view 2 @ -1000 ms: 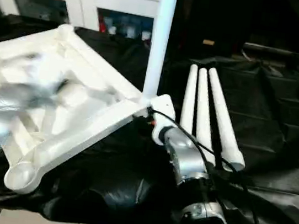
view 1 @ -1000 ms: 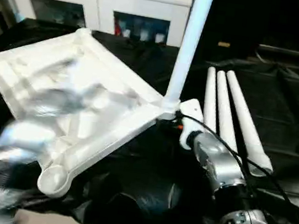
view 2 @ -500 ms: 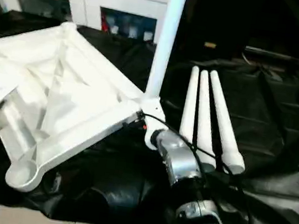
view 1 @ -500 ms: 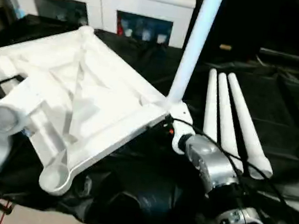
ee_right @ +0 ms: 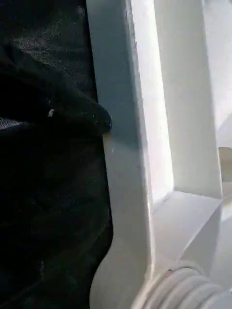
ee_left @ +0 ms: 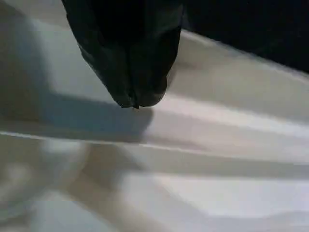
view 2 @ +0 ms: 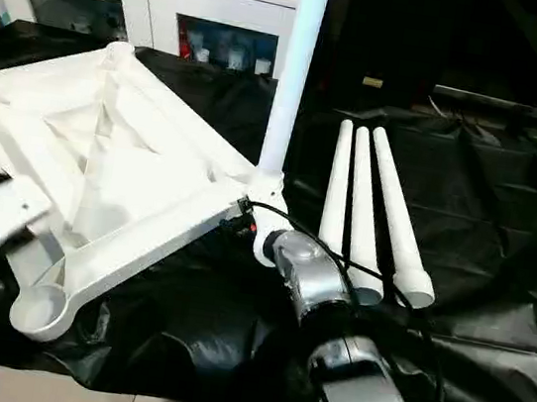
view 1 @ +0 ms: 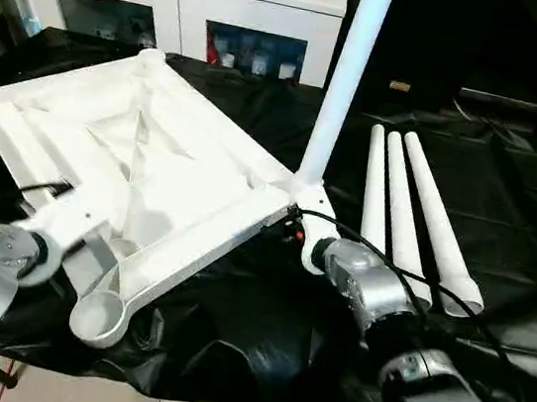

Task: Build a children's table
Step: Rotate table base

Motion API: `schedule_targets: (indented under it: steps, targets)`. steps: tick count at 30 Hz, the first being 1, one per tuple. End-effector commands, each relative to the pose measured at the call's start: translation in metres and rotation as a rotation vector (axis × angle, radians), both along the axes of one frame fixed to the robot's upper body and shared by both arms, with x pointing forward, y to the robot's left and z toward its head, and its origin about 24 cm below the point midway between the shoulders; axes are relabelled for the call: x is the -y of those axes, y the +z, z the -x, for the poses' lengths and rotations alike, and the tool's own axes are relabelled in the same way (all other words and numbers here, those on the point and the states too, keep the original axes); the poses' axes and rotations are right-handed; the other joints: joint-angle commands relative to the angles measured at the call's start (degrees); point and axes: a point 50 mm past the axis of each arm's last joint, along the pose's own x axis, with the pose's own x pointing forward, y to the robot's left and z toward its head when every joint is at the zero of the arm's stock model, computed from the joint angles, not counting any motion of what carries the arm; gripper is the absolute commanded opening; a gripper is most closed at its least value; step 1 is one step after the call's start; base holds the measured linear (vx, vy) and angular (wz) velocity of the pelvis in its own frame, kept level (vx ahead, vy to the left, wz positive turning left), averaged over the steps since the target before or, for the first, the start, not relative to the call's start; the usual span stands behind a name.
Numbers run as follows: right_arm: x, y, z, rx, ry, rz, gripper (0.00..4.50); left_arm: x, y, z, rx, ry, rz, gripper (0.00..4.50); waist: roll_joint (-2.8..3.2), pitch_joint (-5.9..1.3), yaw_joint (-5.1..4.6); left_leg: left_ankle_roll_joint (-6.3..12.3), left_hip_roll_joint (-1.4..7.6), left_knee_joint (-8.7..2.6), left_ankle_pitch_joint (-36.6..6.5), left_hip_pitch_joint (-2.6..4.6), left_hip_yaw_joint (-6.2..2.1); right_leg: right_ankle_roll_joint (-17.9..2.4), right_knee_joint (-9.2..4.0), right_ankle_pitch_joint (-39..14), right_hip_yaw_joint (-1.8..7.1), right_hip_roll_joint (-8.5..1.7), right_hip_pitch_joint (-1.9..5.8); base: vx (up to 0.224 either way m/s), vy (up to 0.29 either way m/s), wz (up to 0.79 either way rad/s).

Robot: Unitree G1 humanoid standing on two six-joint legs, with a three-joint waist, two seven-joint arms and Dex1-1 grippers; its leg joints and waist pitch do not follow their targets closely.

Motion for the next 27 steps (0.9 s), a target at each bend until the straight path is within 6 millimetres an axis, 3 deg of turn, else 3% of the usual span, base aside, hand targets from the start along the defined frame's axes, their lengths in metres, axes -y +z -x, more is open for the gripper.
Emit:
schedule_targets:
  steps: [1,5,12,16,19,22,23,24,26,27]
  targets:
    - [-0.003,0.008,-0.006,0.034,0.002,-0.01,2.08,0.013,-0.007,0.008,-0.082,-0.102,0.069,0.0,1.14,-3.46,0.2,-2.35,1.43,-4.22,-15.41,1.17,-0.52,-12.31,-3.6,-8.88,2.07,-3.1,2.21,0.0,0.0,0.0]
    - [-0.01,0.01,-0.007,0.04,0.028,-0.023,1.72,0.034,-0.011,0.02,-0.202,-0.249,0.205,0.0,1.17,-3.46,0.29,-2.26,1.45,-4.14,-14.63,1.19,-0.38,-12.82,-3.36,-7.78,2.07,-3.0,2.14,0.0,0.0,0.0]
    - [-0.022,0.013,-0.007,0.044,0.069,-0.061,1.16,0.06,-0.013,0.018,-0.244,-0.407,0.343,0.0,1.22,-3.74,0.15,-2.24,1.29,-3.83,-11.53,1.09,-0.2,-13.56,-2.78,-2.88,2.05,-2.94,2.58,0.0,0.0,0.0]
    - [-0.027,0.011,-0.005,0.044,0.097,-0.071,0.86,0.082,-0.011,0.0,-0.171,-0.482,0.375,0.0,1.26,-3.75,0.32,-2.23,1.36,-3.8,-12.44,1.19,-0.18,-13.49,-2.89,-3.69,2.12,-3.09,2.65,0.0,0.0,0.0]
    - [-0.023,0.01,-0.005,0.047,0.096,-0.07,0.52,0.102,-0.01,-0.024,-0.065,-0.501,0.396,0.0,1.22,-3.75,0.17,-2.51,1.28,-3.7,-12.37,1.06,-0.21,-13.44,-2.81,-3.18,2.12,-2.96,2.73,0.0,0.0,0.0]
    - [-0.021,0.01,-0.005,0.048,0.093,-0.069,0.36,0.108,-0.009,-0.031,-0.033,-0.506,0.401,0.0,1.43,-3.75,0.2,-3.08,1.39,-3.77,-14.72,1.04,-0.41,-12.95,-2.97,-5.58,2.14,-3.22,2.85,0.0,0.0,0.0]
    - [-0.016,0.008,-0.006,0.052,0.083,-0.062,0.23,0.12,-0.008,-0.044,0.028,-0.497,0.415,0.0,1.21,-3.72,0.23,-2.93,1.32,-3.68,-15.45,1.27,-0.27,-12.75,-3.25,-6.69,2.16,-3.1,2.66,0.0,0.0,0.0]
    - [-0.014,0.008,-0.006,0.053,0.079,-0.06,0.13,0.124,-0.008,-0.049,0.045,-0.49,0.424,0.0,1.78,-3.8,0.37,-2.88,1.27,-3.52,-15.2,1.33,-0.28,-12.78,-3.17,-6.51,2.27,-3.19,2.65,0.0,0.0,0.0]
    - [-0.009,0.008,-0.006,0.061,0.066,-0.054,0.04,0.131,-0.008,-0.058,0.084,-0.475,0.426,0.0,1.4,-3.7,0.21,-2.67,1.23,-3.61,-15.58,1.12,-0.28,-12.5,-3.48,-7.22,2.19,-3.02,2.74,0.0,0.0,0.0]
    - [-0.006,0.008,-0.007,0.067,0.057,-0.051,0.04,0.134,-0.009,-0.064,0.105,-0.466,0.424,0.0,1.58,-3.82,0.33,-2.78,1.2,-3.5,-15.13,1.08,-0.36,-12.48,-3.3,-6.77,2.18,-3.12,2.91,0.0,0.0,0.0]
